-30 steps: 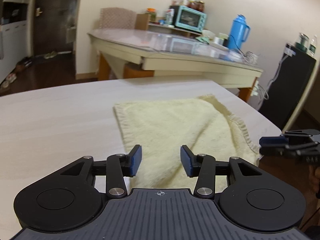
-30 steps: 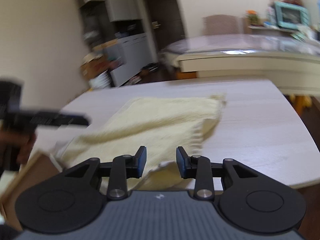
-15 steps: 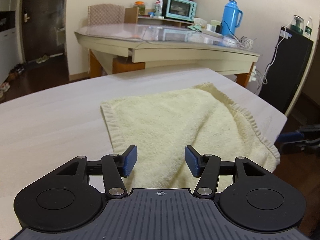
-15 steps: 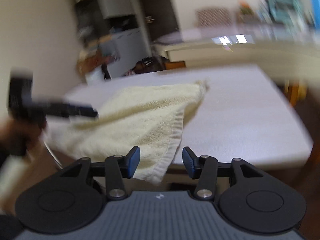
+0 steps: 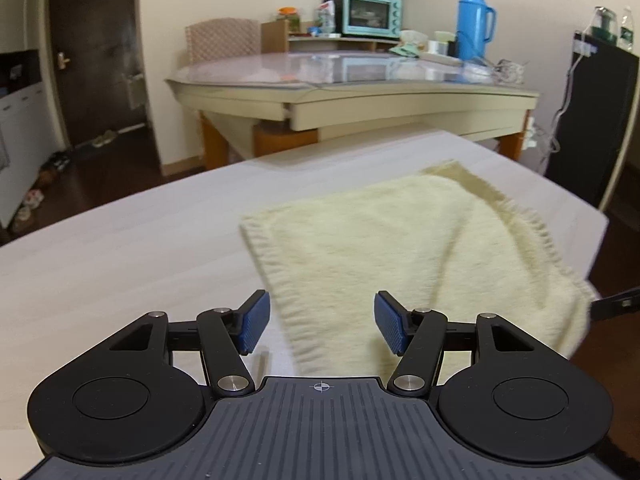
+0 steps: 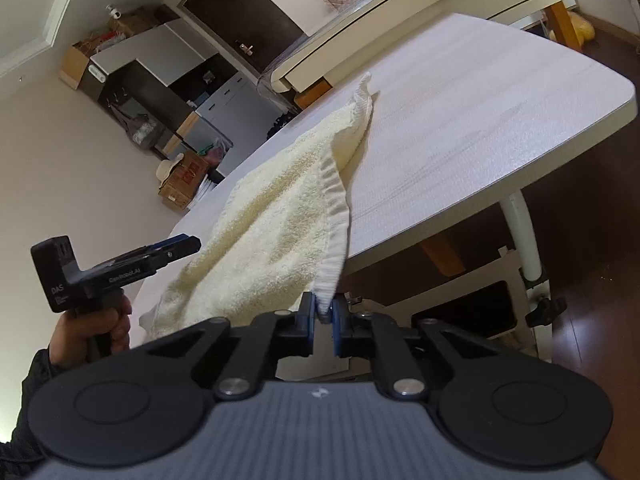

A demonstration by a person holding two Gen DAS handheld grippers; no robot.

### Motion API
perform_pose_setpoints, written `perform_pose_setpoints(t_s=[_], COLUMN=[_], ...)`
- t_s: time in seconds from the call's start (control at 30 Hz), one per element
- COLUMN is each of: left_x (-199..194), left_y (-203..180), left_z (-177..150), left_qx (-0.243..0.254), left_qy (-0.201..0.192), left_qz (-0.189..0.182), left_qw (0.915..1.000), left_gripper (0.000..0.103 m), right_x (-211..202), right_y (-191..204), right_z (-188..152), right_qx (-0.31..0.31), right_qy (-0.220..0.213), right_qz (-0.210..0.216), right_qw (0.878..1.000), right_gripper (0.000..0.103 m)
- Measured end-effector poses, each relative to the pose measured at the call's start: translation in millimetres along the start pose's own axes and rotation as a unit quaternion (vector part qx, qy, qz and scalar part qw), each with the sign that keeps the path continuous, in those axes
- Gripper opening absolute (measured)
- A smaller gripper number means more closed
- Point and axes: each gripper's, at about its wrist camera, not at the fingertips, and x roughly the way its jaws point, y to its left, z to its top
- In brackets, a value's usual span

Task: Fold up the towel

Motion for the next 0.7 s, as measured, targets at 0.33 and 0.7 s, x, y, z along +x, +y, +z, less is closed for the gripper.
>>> perform_pose_setpoints(t_s=[0.33,0.7], left_x=[19,-35], left_y=[9,12], left_z=[1,-26], left_qx=[0.056,0.064], left_qy=[0.020,0.014], left_qz=[0.029,-0.043], left_qw=[0.9978,0.9969], left_gripper=[0.069,0.077], right_x=[-36,-30], right_y=[14,34], right_z=[20,39], right_qx=[0.032,0.006], right_qy=[-0.035,-0.039], right_qz=[0.074,0.083], right_qw=[0.996,0.996], right_gripper=[0.007,0.007])
